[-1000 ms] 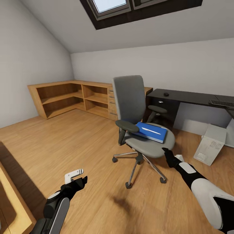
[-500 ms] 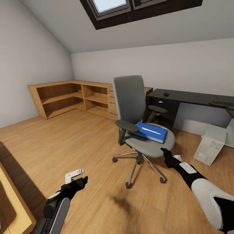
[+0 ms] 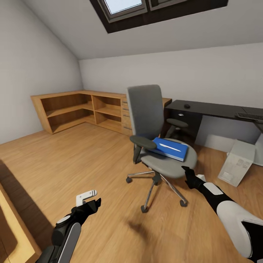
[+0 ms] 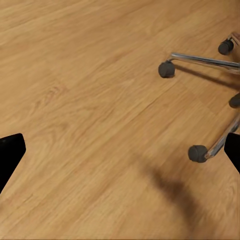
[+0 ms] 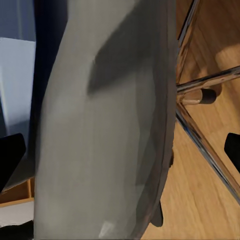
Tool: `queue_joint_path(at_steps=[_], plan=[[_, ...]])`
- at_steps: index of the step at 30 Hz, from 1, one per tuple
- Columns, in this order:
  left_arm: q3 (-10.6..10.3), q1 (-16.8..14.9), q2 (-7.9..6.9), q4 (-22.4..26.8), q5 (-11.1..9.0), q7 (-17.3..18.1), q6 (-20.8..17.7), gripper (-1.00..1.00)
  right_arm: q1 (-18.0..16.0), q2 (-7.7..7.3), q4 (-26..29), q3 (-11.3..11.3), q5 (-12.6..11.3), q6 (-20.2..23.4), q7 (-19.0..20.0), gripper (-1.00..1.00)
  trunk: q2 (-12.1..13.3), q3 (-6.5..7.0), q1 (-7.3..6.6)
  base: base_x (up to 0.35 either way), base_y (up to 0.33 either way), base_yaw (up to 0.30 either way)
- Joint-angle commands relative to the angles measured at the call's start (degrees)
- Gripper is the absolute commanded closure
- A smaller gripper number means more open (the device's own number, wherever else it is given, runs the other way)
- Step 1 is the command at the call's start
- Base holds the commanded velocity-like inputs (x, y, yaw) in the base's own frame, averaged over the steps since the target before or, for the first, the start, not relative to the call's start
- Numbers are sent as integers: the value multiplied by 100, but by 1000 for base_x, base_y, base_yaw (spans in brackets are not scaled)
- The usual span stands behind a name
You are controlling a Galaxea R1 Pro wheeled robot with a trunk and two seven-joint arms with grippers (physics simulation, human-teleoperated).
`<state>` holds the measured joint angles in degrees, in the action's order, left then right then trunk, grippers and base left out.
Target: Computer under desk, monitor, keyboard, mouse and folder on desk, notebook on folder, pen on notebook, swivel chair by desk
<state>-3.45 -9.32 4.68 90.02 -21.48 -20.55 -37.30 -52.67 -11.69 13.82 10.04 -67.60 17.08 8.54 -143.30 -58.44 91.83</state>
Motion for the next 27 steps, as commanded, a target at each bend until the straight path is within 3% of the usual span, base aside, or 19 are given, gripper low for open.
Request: queue_joint_path(at_steps=[1,27], plan=[[-10,-4,-2,7,-59,-54,-14,-100,-3,0,-3,31,-15,31,14,-100,-2,-6,0,258,0,0],[-63,-4,-2,7,-60,-63,-15,-100,2,27,-3,24,-7,12,24,-100,-2,-6,0,149,0,0]])
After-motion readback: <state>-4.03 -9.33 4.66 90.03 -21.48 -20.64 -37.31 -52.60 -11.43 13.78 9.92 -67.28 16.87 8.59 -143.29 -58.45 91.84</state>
